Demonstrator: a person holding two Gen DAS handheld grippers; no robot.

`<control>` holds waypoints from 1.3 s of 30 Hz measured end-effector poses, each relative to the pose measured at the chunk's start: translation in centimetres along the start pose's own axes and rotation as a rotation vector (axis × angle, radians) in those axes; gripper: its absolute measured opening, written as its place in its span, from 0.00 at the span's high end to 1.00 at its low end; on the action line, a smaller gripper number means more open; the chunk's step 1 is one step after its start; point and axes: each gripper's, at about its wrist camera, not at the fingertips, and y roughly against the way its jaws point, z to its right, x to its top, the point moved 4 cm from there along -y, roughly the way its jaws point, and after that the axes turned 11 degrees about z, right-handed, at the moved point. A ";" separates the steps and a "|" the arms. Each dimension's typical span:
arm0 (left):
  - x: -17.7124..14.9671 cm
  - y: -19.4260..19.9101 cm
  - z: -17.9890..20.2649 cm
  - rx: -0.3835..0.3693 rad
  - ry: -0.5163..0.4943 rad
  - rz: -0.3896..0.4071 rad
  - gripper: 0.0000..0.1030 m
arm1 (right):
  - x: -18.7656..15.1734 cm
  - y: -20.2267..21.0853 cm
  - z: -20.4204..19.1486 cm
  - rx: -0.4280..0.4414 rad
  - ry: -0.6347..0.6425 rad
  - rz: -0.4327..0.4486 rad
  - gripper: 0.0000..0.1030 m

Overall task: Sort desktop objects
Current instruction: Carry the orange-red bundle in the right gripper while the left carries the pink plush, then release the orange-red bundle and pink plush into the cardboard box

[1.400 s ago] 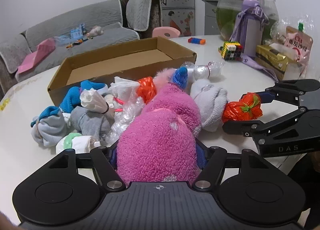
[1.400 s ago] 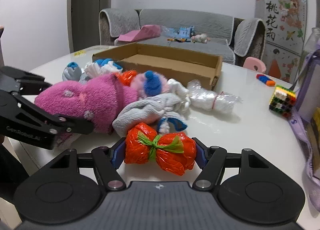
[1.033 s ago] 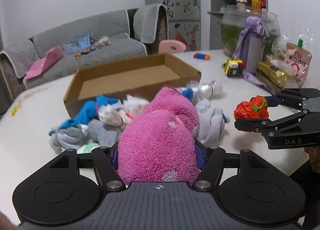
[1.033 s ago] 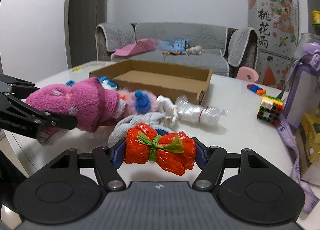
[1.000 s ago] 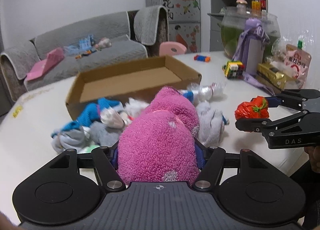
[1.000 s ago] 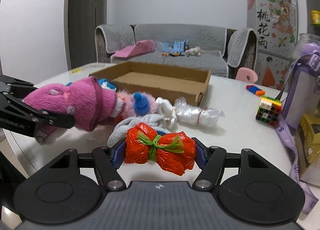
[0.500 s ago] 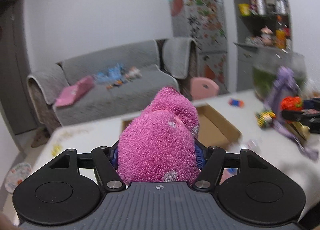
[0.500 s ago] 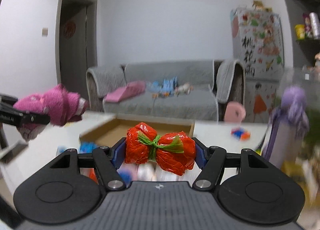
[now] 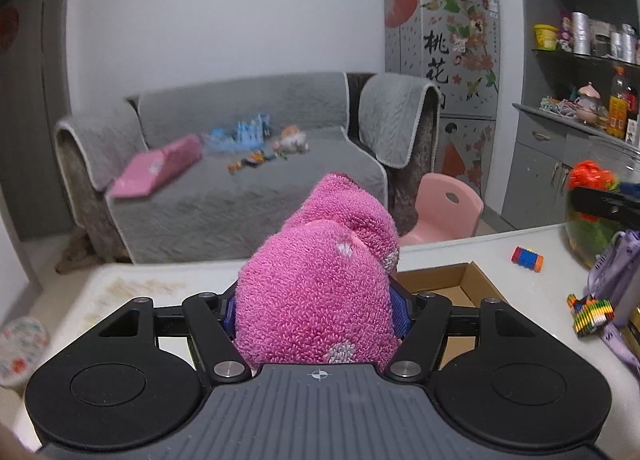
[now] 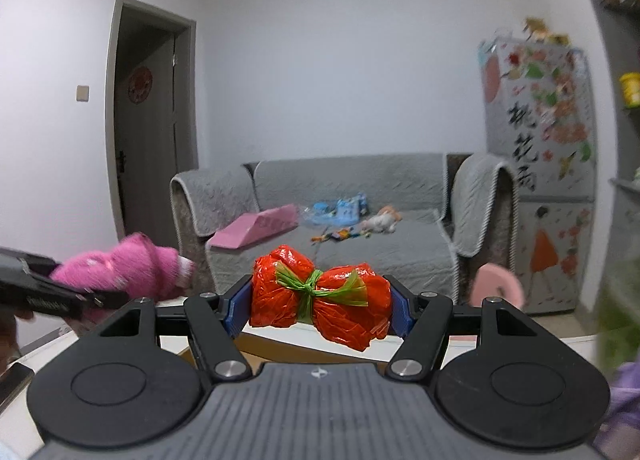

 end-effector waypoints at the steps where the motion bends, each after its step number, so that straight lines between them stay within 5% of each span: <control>1: -0.7 -1.1 0.1 -0.002 0.006 -0.008 0.31 | -0.7 -1.1 -0.2 0.008 -0.008 -0.017 0.39; 9: -5.5 -7.5 -0.5 0.009 0.036 -0.109 0.31 | -8.1 -6.2 -1.9 0.024 0.007 -0.199 0.39; 16: -8.5 -9.0 -0.4 0.016 0.009 -0.214 0.31 | -11.6 -6.7 -2.0 0.012 -0.002 -0.284 0.39; 26: -9.2 -9.7 0.1 0.013 -0.009 -0.249 0.30 | -11.5 -7.5 -3.3 0.014 0.005 -0.346 0.39; 30: -8.9 -9.7 0.3 0.013 -0.014 -0.239 0.22 | -11.9 -7.7 -3.4 0.014 0.008 -0.366 0.37; 32: -8.6 -9.4 0.5 0.011 -0.018 -0.220 0.15 | -11.9 -7.6 -3.4 0.009 0.017 -0.360 0.35; 39: -7.4 -8.2 0.6 0.003 -0.020 -0.189 0.14 | -11.1 -7.1 -3.2 0.004 0.012 -0.326 0.21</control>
